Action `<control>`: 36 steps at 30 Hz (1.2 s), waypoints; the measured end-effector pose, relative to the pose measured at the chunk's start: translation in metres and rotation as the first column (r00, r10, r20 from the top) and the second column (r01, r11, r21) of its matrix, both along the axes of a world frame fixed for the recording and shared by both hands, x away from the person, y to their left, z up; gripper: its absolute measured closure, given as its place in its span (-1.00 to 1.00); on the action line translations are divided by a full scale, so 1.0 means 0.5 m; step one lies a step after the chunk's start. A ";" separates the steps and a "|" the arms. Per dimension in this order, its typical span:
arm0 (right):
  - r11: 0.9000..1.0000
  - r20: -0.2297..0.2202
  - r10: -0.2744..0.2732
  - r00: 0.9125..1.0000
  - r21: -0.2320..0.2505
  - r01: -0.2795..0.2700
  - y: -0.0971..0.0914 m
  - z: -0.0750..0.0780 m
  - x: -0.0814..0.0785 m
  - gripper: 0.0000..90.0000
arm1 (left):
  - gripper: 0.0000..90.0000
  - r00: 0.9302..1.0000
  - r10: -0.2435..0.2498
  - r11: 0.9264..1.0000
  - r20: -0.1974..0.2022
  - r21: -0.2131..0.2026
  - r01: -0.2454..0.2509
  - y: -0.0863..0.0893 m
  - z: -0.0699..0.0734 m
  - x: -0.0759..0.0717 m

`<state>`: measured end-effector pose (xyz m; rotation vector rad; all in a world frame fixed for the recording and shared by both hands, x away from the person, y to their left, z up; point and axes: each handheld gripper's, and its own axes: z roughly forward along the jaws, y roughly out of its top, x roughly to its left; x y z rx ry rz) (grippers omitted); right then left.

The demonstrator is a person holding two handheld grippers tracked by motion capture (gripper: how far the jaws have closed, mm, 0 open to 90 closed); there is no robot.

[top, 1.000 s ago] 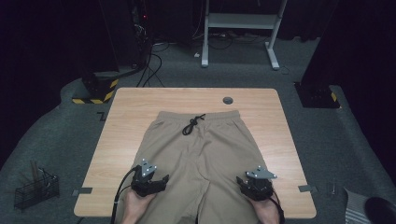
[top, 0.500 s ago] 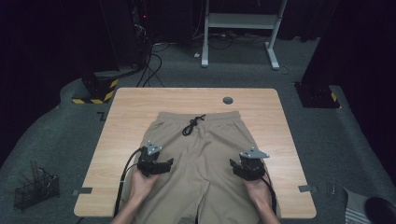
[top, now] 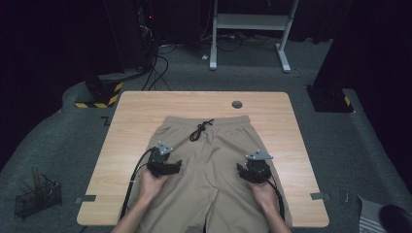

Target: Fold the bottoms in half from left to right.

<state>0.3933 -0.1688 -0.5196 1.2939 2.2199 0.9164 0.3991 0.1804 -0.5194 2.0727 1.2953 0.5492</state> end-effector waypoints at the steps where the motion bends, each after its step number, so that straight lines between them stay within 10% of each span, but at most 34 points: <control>1: 1.000 -0.004 0.002 1.000 0.002 -0.002 -0.002 0.000 -0.004 0.06 | -0.40 1.000 0.006 1.000 -0.002 -0.017 -0.006 0.001 -0.002 -0.005; 7: 1.000 0.022 0.023 0.999 0.018 -0.024 -0.018 -0.006 -0.043 0.05 | -0.40 0.998 -0.010 0.999 0.063 -0.045 0.013 0.002 -0.015 -0.059; 19: 0.998 0.022 0.052 0.998 0.018 -0.052 -0.046 -0.005 -0.130 0.04 | -0.38 0.996 -0.063 0.997 0.056 -0.048 0.066 -0.003 -0.013 -0.154; 23: 0.999 0.011 0.052 0.999 0.003 -0.052 -0.040 -0.001 -0.123 -0.01 | -0.37 0.997 -0.076 0.997 0.013 -0.031 0.076 0.002 0.006 -0.133; 29: 0.997 0.054 0.061 0.997 0.036 -0.063 -0.018 0.019 -0.090 -0.05 | -0.44 1.000 -0.023 0.993 0.011 -0.115 0.025 0.039 0.050 -0.068; 36: 0.996 0.047 0.042 0.998 0.077 -0.045 -0.003 0.025 -0.030 -0.13 | -0.45 0.999 0.053 0.995 0.007 -0.080 -0.052 0.073 0.061 0.015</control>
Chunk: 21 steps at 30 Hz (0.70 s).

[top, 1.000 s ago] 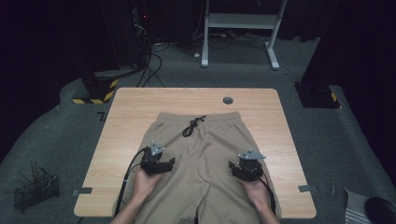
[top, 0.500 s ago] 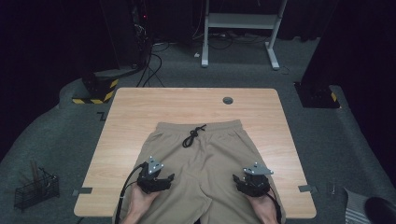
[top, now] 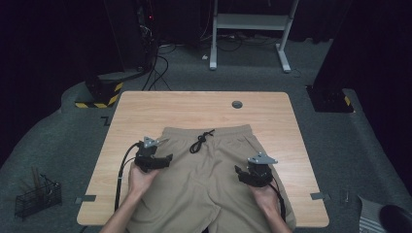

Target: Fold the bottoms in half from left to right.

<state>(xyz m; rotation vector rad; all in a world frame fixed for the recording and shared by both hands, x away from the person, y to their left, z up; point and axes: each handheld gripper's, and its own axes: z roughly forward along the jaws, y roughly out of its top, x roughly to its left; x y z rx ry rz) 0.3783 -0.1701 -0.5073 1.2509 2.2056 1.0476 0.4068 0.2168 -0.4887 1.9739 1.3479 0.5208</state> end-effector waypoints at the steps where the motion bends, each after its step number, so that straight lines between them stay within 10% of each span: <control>1: 1.000 0.003 -0.002 1.000 0.015 0.002 0.006 0.001 0.014 -0.12 | -0.44 1.000 0.011 1.000 0.002 0.003 -0.011 0.006 0.001 0.013; 10: 0.999 0.021 0.033 0.999 -0.012 -0.032 0.045 0.007 0.055 -0.02 | -0.37 0.998 0.056 0.998 -0.032 0.007 -0.056 0.040 -0.016 0.098; 21: 1.000 0.014 0.009 1.000 0.000 -0.009 0.052 -0.006 0.087 0.05 | -0.20 0.996 0.065 0.998 -0.058 0.005 -0.065 0.059 -0.045 0.133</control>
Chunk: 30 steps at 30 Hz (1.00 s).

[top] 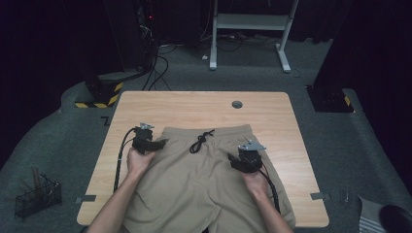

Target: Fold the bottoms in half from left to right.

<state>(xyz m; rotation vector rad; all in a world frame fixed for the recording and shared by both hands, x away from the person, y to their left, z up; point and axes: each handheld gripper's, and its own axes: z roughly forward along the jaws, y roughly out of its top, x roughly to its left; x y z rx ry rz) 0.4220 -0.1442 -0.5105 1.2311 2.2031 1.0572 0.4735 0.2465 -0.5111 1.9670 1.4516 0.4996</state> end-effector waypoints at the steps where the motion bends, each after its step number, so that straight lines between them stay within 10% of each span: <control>1: 1.000 -0.003 0.001 1.000 -0.003 -0.001 0.000 -0.003 0.004 0.05 | -0.17 1.000 -0.007 1.000 0.001 0.005 0.007 0.000 -0.001 0.001; 18: 0.998 -0.033 -0.007 0.999 -0.059 0.005 0.008 -0.025 0.017 0.05 | 0.94 0.996 -0.086 0.996 0.007 -0.034 0.086 -0.003 0.000 -0.006; 30: 0.998 -0.031 -0.006 0.999 -0.061 0.004 0.008 -0.025 0.017 0.05 | 0.97 0.986 -0.135 0.976 0.096 -0.159 0.149 -0.004 0.063 -0.040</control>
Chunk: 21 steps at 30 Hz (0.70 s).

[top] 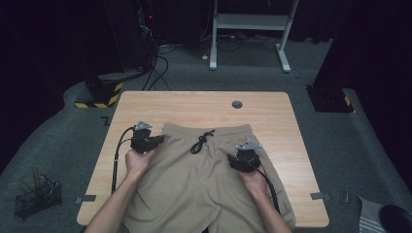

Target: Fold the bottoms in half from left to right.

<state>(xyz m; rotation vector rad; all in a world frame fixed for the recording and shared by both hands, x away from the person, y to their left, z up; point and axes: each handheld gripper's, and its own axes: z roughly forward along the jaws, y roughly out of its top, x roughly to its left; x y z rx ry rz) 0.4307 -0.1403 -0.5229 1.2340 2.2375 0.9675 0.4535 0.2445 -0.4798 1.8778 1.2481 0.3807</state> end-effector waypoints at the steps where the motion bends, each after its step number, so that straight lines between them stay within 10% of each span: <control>1: 1.000 0.001 0.002 1.000 0.000 -0.002 0.000 0.000 0.000 0.05 | 0.97 1.000 -0.004 1.000 0.001 -0.008 0.004 -0.001 0.003 -0.002; 9: 1.000 0.000 0.001 1.000 -0.001 -0.001 0.000 0.000 0.000 0.04 | 0.97 0.995 -0.092 0.995 0.048 -0.033 0.093 -0.045 0.064 -0.016; 21: 1.000 0.002 0.002 1.000 -0.003 -0.002 0.001 0.000 0.002 0.04 | 0.98 0.975 -0.211 0.969 0.072 -0.115 0.218 -0.121 0.115 -0.016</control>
